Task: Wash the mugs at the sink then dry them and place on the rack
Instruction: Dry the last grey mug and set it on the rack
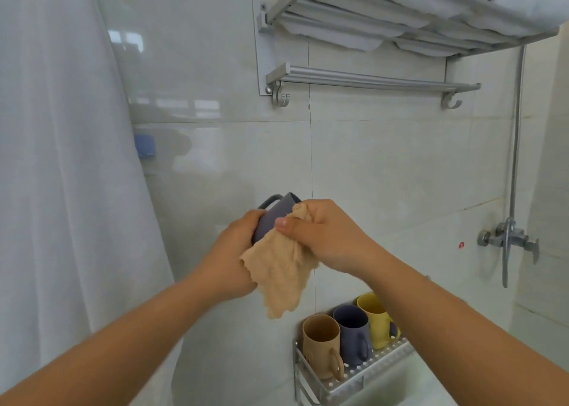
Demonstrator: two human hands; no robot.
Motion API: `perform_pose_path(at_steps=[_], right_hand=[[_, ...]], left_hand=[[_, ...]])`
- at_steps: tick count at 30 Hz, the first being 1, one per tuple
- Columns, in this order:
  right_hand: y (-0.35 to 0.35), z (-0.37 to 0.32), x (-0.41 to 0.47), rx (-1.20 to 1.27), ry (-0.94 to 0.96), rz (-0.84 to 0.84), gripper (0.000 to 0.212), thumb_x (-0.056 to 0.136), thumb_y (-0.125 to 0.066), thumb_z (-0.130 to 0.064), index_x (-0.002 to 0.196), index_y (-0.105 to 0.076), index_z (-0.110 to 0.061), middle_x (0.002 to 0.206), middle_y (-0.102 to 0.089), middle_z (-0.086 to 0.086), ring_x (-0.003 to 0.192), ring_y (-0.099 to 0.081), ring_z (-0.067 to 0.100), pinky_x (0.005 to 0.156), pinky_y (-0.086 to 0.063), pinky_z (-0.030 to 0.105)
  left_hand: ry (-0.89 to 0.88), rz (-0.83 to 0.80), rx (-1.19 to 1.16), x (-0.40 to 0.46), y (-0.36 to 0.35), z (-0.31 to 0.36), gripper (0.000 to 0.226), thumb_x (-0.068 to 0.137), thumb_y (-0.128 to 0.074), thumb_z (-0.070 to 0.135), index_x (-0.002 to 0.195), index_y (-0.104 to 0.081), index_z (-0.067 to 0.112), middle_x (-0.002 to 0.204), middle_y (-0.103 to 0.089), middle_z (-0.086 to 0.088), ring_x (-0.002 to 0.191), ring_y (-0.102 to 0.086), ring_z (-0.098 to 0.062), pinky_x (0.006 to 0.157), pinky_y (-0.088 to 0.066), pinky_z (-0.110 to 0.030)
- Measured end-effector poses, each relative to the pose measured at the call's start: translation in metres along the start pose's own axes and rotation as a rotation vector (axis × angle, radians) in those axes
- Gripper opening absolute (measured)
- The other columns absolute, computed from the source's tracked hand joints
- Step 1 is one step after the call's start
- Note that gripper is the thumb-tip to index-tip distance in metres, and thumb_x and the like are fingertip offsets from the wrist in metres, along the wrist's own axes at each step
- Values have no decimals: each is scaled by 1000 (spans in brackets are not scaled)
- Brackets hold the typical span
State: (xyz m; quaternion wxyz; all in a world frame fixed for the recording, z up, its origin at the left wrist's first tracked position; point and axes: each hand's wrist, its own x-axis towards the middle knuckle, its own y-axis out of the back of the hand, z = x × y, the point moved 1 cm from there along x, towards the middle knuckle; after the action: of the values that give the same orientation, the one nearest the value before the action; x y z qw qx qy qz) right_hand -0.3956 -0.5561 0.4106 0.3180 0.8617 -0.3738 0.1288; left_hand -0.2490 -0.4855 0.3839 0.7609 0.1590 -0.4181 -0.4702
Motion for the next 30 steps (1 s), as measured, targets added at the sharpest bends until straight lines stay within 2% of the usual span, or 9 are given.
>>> perform_pose_path(at_steps=[5, 10, 14, 18, 20, 23, 25, 27, 30], right_hand=[[17, 3, -1, 59, 29, -218, 19, 90, -63, -17, 74, -55, -9, 68, -58, -3, 68, -58, 7, 64, -45, 19], [8, 12, 3, 69, 2, -143, 23, 92, -61, -18, 83, -60, 3, 77, -60, 10, 73, -58, 19, 72, -46, 32], [-2, 18, 5, 68, -40, -47, 17, 93, -60, -19, 84, -62, -4, 76, -61, 5, 67, -58, 8, 65, -46, 20], [7, 29, 1, 3, -51, -52, 16, 91, -61, -20, 82, -60, -8, 75, -59, 3, 67, -56, 8, 65, -44, 22], [16, 34, -1, -54, -37, -39, 20, 91, -62, -21, 81, -60, -3, 77, -58, 8, 71, -55, 14, 69, -43, 30], [22, 34, -3, -5, -1, -111, 22, 90, -63, -18, 86, -60, 3, 79, -61, 7, 74, -58, 14, 72, -46, 31], [19, 25, -5, 3, 31, -198, 15, 90, -63, -17, 86, -61, -3, 77, -62, -2, 74, -60, 7, 71, -47, 23], [13, 16, -4, -4, 60, -290, 15, 90, -63, -17, 89, -61, -1, 78, -61, -1, 76, -60, 8, 72, -47, 22], [9, 11, -1, -3, 60, -356, 27, 89, -65, -17, 92, -58, 9, 82, -58, 9, 78, -58, 17, 75, -45, 32]], left_hand=[[140, -459, -364, 9, 30, -6, 79, 49, -80, 24, 123, -53, 27, 102, -71, 1, 91, -70, -16, 68, -53, -22], [17, -195, -171, 6, 12, -2, 61, 62, -81, 12, 114, -56, 33, 91, -71, 7, 82, -70, -16, 68, -59, -34], [-132, -7, 151, 5, -5, -7, 67, 66, -72, 31, 126, -42, 23, 89, -62, 4, 77, -62, -15, 69, -56, -42], [-182, -108, 150, -11, 6, -11, 74, 66, -71, 52, 134, -41, 44, 140, -42, 17, 119, -45, 0, 95, -40, -16], [-207, 34, 36, -21, 26, -7, 45, 67, -70, 51, 110, -59, 56, 139, -42, 33, 127, -39, 12, 100, -33, -9], [-65, 378, -462, -5, 42, -15, 8, 76, -71, 22, 70, -67, 27, 99, -72, 15, 97, -64, -3, 95, -50, -34], [153, 120, -594, 7, 42, -24, 19, 78, -78, 15, 93, -67, 16, 86, -71, 6, 84, -66, -9, 104, -44, -54], [361, -326, -658, 18, 43, -30, 77, 48, -96, 30, 116, -66, 9, 77, -73, 3, 74, -70, -8, 101, -46, -53], [265, -917, -526, 21, 41, -22, 51, 60, -89, 35, 106, -75, 19, 108, -73, -4, 103, -68, -22, 89, -54, -38]])
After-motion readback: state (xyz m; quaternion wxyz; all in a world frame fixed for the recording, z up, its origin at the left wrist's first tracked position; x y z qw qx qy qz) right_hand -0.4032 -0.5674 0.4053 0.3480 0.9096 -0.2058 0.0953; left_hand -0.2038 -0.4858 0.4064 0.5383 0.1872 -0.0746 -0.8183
